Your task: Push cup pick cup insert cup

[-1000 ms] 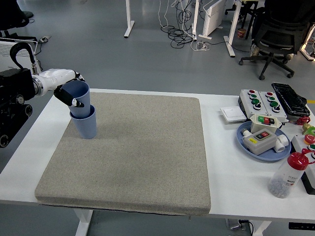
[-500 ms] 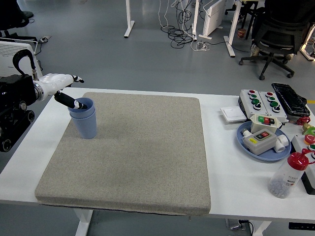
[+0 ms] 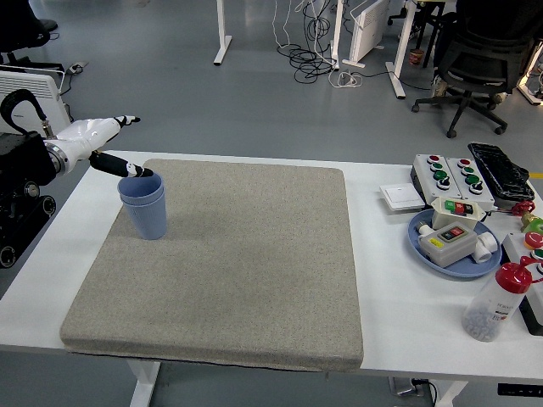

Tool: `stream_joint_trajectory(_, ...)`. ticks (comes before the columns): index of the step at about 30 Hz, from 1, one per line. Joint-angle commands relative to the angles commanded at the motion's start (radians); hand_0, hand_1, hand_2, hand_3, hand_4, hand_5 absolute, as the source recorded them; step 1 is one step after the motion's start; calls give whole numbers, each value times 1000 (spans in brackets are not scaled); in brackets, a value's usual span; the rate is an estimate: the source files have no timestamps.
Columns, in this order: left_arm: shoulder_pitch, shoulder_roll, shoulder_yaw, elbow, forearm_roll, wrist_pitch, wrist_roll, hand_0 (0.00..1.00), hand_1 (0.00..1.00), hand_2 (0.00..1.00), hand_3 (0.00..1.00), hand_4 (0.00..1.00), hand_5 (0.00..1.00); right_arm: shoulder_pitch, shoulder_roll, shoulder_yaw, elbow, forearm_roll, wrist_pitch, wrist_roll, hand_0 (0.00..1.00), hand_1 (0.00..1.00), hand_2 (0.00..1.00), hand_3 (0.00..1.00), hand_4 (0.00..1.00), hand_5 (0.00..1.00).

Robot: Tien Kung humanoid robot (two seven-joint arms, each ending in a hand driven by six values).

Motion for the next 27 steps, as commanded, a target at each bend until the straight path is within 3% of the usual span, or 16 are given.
stream_joint_trajectory(5,119,-24,-199,-147,-95,138,21,717,789,838,853,687,873,-2,1,-3,-1,8,-1,3,704,641,657,587,84,463)
stream_joint_trajectory(6,134,-31,-231,-165,-109,153,26,633,706,723,734,606,992,-3,1,-3,-1,7,0,3,704,642,657,587,84,463)
stream_joint_trajectory(8,207,-55,-316,-248,-196,224,42,633,706,723,734,606,992,-3,2,-2,-2,4,0,2,704,642,657,587,84,463)
stream_joint_trajectory(11,281,-73,-392,-341,-320,276,48,633,706,723,734,606,992,-5,2,-2,-2,4,1,2,704,642,657,587,84,463)
stream_joint_trajectory(12,319,-82,-416,-382,-365,282,44,639,694,691,692,559,998,-5,2,-3,-2,4,1,3,704,641,657,587,83,460)
stream_joint_trajectory(15,383,-95,-451,-455,-484,278,32,639,694,691,692,559,998,-6,2,-2,-3,3,1,2,704,641,657,587,83,460)
stream_joint_trajectory(17,446,-118,-494,-514,-568,264,14,639,694,691,692,559,998,-9,2,-3,-3,3,1,3,704,641,657,587,83,460)
stream_joint_trajectory(23,649,-247,-633,-670,-822,217,-61,665,711,709,686,562,998,-12,3,4,-4,-9,0,1,704,641,657,587,83,462)
stream_joint_trajectory(24,667,-255,-638,-676,-861,215,-63,737,773,778,744,581,998,-12,3,4,-4,-10,0,1,704,641,656,587,83,462)
stream_joint_trajectory(27,744,-294,-654,-698,-991,183,-99,737,773,778,744,581,998,-13,3,9,-4,-20,1,-1,704,641,656,587,83,462)
